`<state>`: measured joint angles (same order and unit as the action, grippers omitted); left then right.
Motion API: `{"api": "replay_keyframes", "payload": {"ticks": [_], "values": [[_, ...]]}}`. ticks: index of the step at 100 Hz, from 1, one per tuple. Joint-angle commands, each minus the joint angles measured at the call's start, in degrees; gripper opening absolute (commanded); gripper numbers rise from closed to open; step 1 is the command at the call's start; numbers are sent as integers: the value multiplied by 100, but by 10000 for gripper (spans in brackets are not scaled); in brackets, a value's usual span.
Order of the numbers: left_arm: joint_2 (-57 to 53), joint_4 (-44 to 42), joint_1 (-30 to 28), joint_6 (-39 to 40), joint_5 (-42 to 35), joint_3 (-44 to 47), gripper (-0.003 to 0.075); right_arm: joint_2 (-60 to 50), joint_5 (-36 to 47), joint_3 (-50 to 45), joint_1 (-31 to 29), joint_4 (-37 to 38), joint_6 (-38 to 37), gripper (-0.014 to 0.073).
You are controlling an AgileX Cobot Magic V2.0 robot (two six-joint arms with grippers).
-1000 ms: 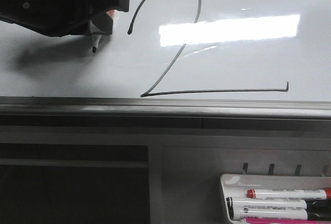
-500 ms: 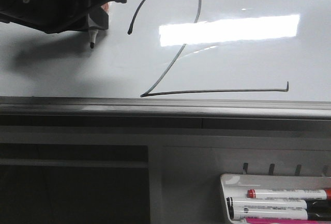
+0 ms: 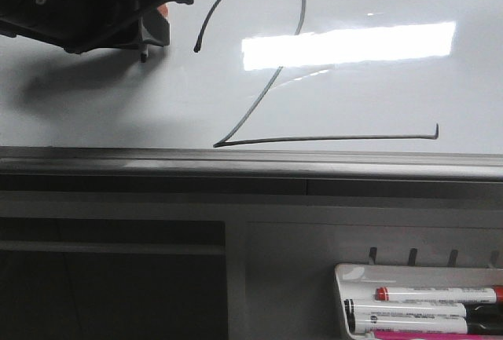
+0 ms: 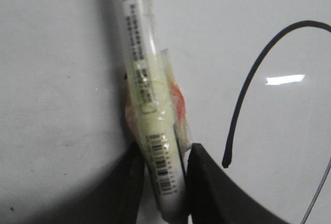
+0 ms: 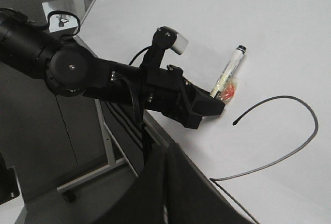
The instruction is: Write number 2 on whiteboard
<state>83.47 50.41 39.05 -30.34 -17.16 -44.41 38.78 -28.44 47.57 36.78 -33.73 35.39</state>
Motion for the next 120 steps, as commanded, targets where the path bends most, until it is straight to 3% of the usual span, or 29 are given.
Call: {"api": "replay_keyframes", "payload": {"ticks": [1, 16, 23, 64, 104, 120], "values": [[2, 155, -72, 82, -129, -88, 218, -4, 366, 141, -40, -138, -6, -71], [2, 155, -72, 82, -142, -88, 392, -4, 361, 141, -40, -138, -6, -71], [2, 155, -72, 82, -163, -88, 438, -4, 361, 141, -40, -138, -6, -71], [-181, 94, -72, -23, -124, -88, 454, -4, 352, 141, -40, -138, -6, -71], [-1959, -64, -72, -962, -124, -88, 462, -203, 690, 141, -40, -118, -6, -71], [-3027, -53, -72, -1447, 289, -37, 438, -693, 41, 98, -40, 519, -6, -69]]}}
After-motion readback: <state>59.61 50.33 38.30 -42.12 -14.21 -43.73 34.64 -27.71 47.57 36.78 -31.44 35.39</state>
